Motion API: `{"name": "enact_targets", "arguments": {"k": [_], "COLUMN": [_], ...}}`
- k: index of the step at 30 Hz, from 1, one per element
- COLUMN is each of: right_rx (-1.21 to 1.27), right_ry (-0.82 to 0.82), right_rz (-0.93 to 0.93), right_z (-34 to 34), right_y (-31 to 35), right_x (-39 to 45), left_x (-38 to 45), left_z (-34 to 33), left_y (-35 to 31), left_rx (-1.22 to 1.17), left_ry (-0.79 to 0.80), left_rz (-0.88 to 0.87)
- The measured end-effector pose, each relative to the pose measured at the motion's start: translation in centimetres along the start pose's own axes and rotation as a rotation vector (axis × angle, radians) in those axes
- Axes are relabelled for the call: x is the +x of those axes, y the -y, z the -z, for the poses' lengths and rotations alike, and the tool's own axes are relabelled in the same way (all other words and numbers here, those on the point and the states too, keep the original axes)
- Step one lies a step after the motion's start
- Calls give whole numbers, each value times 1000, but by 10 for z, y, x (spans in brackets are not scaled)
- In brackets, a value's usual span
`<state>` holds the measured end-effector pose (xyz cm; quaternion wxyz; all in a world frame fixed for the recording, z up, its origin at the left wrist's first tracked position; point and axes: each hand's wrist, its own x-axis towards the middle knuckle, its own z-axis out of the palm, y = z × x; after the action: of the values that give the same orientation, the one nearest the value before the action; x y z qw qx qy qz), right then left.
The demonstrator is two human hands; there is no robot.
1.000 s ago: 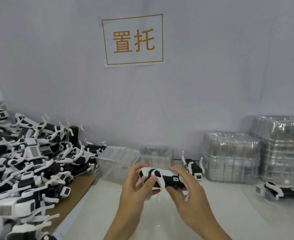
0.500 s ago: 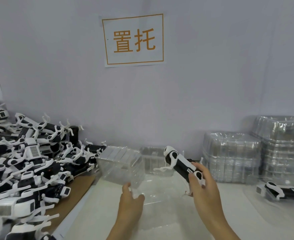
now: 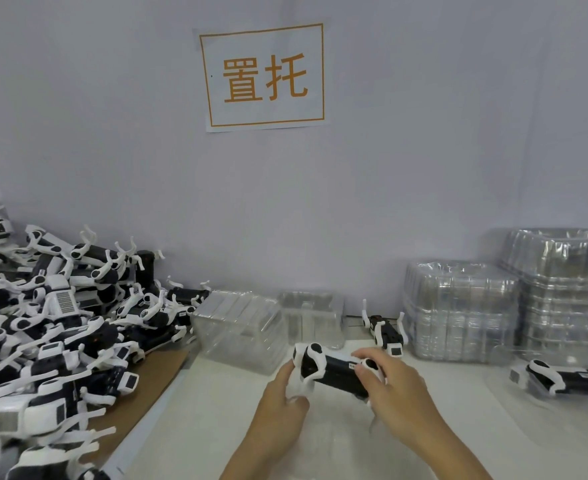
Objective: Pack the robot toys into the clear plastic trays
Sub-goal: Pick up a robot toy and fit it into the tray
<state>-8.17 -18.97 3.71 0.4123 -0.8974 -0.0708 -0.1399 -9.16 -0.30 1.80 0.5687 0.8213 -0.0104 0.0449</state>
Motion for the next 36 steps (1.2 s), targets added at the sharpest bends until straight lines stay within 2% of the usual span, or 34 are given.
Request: {"name": "enact_targets", "arguments": {"k": [2,6,10,16,21,25,29,36], "right_rx": [-94,-112,-320,-398,-539,-502,-474,-438], "right_ry": [10,21,108,32,48,62,89,111], "right_rz": [2,19,65,83,80,40,34,53], "right_z": [-2,-2,-7,-6,-9,-9,-10,-17], "right_y": [1,2,4,10,13,15,13,5], "right_x": [0,1,-1,-2,-2,-2,-1,2], "left_x": [0,1,0,3,9,12,14,5], "left_z": [0,0,1,0,2,8,7,0], "left_y": [1,3,5,9,13,18,14,12], "left_rx": [3,25,81,100,-35,-186,-368,-107], "left_ry": [2,15,31,30,67,92,30,20], "left_rz": [-6,-55,-77,-53,29,124,181,79]}}
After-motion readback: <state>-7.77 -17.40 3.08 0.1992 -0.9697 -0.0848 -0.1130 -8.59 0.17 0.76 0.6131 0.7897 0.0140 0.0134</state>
